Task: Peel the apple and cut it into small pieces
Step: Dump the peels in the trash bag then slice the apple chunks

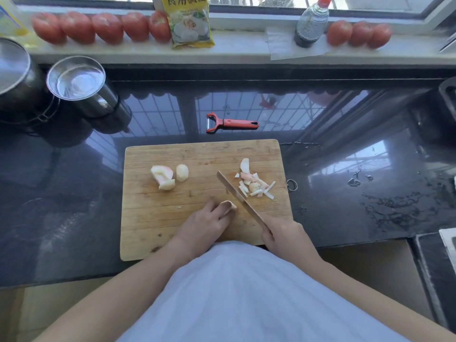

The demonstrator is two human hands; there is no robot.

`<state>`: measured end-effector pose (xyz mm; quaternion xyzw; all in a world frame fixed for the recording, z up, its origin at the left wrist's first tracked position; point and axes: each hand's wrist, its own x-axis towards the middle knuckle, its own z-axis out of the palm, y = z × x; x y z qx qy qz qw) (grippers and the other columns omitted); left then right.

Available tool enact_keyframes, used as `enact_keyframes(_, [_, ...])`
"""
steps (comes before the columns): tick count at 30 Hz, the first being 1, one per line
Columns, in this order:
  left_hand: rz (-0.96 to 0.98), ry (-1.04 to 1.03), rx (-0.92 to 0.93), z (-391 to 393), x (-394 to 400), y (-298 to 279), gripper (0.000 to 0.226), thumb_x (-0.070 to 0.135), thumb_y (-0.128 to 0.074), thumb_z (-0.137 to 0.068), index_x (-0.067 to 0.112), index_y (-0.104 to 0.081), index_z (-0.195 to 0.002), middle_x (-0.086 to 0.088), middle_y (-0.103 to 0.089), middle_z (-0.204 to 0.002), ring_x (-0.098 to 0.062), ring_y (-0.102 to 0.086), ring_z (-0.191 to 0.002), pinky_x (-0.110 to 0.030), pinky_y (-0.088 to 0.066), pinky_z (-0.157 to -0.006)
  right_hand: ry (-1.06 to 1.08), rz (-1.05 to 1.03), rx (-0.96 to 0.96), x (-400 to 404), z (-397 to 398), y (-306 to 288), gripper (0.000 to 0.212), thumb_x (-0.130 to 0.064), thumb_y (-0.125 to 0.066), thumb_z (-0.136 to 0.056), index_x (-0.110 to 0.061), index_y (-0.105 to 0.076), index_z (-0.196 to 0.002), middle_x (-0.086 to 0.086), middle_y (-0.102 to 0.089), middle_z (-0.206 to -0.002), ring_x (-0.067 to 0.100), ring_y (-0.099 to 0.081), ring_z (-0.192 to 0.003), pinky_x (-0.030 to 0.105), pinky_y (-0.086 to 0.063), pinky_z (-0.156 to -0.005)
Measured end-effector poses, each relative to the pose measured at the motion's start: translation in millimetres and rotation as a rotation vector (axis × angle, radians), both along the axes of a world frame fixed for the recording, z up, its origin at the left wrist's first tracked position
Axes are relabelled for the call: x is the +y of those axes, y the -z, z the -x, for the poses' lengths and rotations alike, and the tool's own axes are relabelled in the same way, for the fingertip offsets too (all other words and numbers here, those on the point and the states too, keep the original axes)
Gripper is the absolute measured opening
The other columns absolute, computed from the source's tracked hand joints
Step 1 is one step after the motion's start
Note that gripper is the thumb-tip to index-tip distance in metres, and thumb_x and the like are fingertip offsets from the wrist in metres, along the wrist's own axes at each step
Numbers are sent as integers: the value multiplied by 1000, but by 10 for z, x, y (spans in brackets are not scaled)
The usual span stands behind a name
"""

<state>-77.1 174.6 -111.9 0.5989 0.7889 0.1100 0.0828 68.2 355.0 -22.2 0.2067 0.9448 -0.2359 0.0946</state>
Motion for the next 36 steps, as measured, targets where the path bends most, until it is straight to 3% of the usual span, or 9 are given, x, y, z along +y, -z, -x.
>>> enact_keyframes(9, [-22, -22, 40, -30, 47, 4, 52, -1, -66, -78, 6, -63, -129, -6, -59, -126, -30, -59, -96, -36, -59, -54, -88, -123, -65, 49, -144, 80, 36, -3, -67, -72, -17, -35, -63, 5, -42, -44, 28, -24, -37, 36, -33, -29])
enact_keyframes(12, [-34, -22, 45, -33, 57, -7, 51, 0, -66, -77, 7, -65, -127, -6, -62, -122, -29, -61, -94, -34, -59, -58, -62, -115, -89, 12, -113, 9, 21, -4, -67, -78, -10, -50, -68, 9, -48, -49, 34, -37, -40, 39, -38, -35])
enact_keyframes(14, [-22, -18, 26, -30, 54, -3, 50, 2, -64, -79, 9, -64, -128, -5, -62, -121, -28, -61, -94, -35, -59, -62, -116, -124, -183, -15, -5, 13, 6, -12, -59, -89, -9, -57, -84, 13, -62, -70, 39, -57, -61, 39, -42, -51])
enact_keyframes(16, [-13, -12, 19, -27, 52, -2, 50, 5, -67, -80, 9, -64, -130, -4, -62, -121, -27, -60, -92, -35, -59, -67, -126, -112, -269, -67, 176, 16, 8, -15, -53, -90, -11, -58, -95, 15, -67, -83, 38, -64, -77, 36, -44, -59])
enact_keyframes(18, [-20, -14, 26, -30, 40, -12, 51, 7, -68, -79, 9, -64, -130, -5, -64, -120, -26, -59, -89, -33, -58, -69, -112, -161, -189, -128, 322, 59, 7, -12, -62, -83, -11, -60, -89, 16, -67, -74, 38, -65, -68, 32, -36, -51])
enact_keyframes(21, [-49, -22, 16, -44, 19, -47, 48, 8, -68, -80, 8, -66, -128, -5, -65, -117, -26, -60, -87, -33, -58, -67, -91, -82, -199, -173, 342, 86, 16, -19, -43, -92, -12, -57, -97, 16, -67, -84, 42, -62, -77, 39, -39, -58])
enact_keyframes(25, [-64, -31, 63, -36, 50, -79, 42, 6, -64, -74, 9, -72, -115, -3, -69, -107, -25, -64, -81, -31, -53, -57, -56, -19, -58, -58, 61, 12, 12, -17, -46, -89, -12, -52, -80, 8, -59, -66, 39, -53, -61, 45, -49, -56])
enact_keyframes(32, [-115, -6, 90, -19, 69, -117, 40, 3, -65, -72, 9, -75, -110, -3, -71, -99, -24, -65, -78, -30, -51, -67, -137, -82, -151, -16, -104, -108, 28, 1, -78, -60, -12, -55, -66, -4, -29, -49, 33, -45, -35, 29, -29, -33])
enact_keyframes(36, [-65, -20, 69, -12, 62, -103, 43, 4, -63, -75, 9, -73, -116, -3, -70, -105, -25, -65, -83, -32, -54, -63, -117, -85, -154, -8, -114, -46, 30, 0, -74, -67, -16, -48, -67, -1, -37, -49, 31, -45, -39, 34, -36, -35])
